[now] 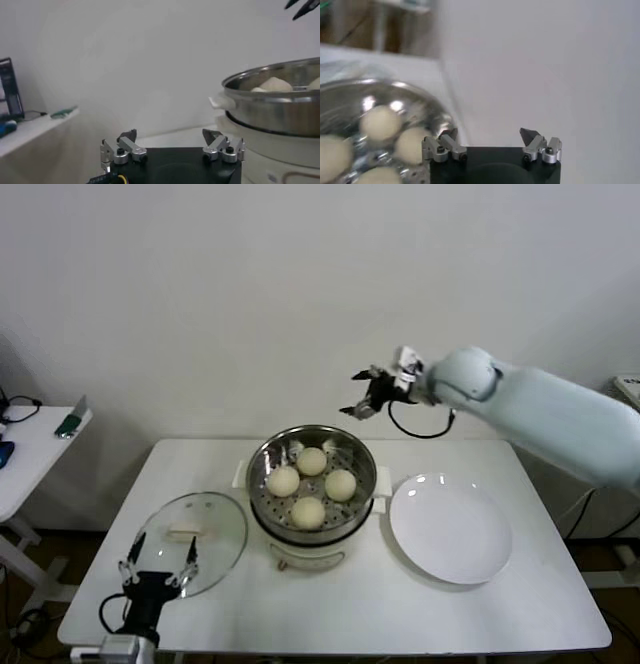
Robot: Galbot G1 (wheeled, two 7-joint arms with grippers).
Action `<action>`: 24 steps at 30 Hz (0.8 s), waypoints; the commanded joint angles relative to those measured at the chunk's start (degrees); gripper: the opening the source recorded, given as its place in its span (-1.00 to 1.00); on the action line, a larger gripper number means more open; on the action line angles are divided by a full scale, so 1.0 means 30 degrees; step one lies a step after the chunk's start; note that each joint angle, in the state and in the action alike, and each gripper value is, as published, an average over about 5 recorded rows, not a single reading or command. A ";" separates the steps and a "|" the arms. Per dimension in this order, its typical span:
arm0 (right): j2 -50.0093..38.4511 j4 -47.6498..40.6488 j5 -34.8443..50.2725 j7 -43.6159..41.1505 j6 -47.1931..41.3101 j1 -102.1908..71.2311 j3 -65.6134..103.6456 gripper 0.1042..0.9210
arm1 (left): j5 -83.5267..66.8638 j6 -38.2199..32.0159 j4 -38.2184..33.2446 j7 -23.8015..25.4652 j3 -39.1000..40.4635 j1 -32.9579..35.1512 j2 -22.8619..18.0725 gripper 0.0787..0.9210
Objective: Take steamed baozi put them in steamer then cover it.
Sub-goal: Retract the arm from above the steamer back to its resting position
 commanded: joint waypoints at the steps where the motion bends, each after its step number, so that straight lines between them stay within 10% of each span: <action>1: -0.4400 0.3333 -0.3524 0.4664 0.3239 -1.9732 1.9919 0.76 | 0.0587 -0.0138 0.0056 -0.0544 -0.0202 -0.0714 0.0317 0.77; 24: 0.5833 0.3179 -0.6689 0.4638 1.1743 -3.3157 2.9006 0.76 | 1.5352 -0.3729 0.3947 -0.7122 -0.0458 -0.0122 0.3445 0.77</action>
